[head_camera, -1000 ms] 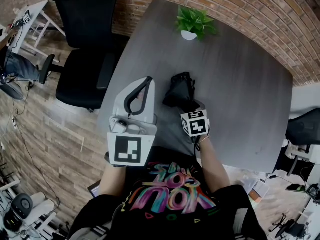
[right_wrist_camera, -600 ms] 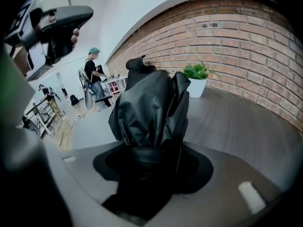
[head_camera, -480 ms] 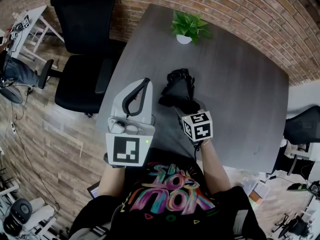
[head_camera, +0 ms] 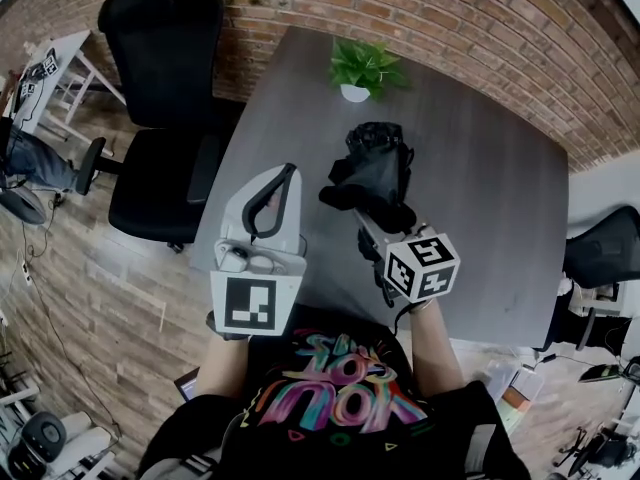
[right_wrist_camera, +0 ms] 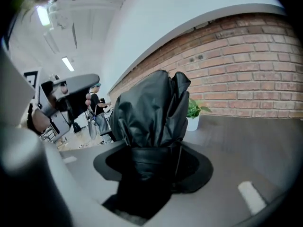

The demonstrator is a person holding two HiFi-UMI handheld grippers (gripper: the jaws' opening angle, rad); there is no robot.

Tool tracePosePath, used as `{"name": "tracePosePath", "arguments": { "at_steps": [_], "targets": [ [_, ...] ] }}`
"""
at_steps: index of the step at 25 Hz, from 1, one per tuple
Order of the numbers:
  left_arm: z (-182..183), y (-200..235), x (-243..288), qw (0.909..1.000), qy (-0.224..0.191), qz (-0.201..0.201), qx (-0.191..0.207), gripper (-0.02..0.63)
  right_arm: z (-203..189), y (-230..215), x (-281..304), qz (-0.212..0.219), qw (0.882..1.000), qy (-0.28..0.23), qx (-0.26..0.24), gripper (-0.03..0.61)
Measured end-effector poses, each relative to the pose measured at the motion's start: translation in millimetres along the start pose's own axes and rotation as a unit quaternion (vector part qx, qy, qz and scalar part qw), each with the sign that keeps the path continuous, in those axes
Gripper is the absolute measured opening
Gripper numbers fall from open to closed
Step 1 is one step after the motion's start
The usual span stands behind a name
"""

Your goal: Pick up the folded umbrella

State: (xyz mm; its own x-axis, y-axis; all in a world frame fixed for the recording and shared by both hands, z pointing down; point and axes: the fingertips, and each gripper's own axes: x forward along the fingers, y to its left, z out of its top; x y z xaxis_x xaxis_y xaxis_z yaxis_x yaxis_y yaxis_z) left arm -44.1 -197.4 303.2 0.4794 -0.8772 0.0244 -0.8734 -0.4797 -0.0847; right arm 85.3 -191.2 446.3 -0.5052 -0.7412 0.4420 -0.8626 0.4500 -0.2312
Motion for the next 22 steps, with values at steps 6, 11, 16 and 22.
{"name": "tracePosePath", "arguments": {
  "at_steps": [6,11,16,22],
  "targets": [
    [3.6,-2.8,4.0,1.0,-0.005,-0.005,-0.001,0.002,46.8,0.4,-37.2,0.001,0.998,-0.066,-0.004,0.238],
    [4.5,-2.9,4.4,0.9999,-0.005,-0.005,-0.01,0.002,78.5,-3.7,-59.6,0.006,0.993,-0.12,0.003,0.238],
    [7.7,-1.7,2.8,0.9999,-0.006,-0.002,-0.012,0.002,98.1,-9.7,-76.2,-0.01,0.989,-0.148,-0.011,0.238],
    [5.0,6.2,-0.3,0.9998,-0.001,0.008,-0.017,0.0,114.1,-1.4,-93.7,-0.01,0.985,-0.17,-0.035,0.238]
  ]
}}
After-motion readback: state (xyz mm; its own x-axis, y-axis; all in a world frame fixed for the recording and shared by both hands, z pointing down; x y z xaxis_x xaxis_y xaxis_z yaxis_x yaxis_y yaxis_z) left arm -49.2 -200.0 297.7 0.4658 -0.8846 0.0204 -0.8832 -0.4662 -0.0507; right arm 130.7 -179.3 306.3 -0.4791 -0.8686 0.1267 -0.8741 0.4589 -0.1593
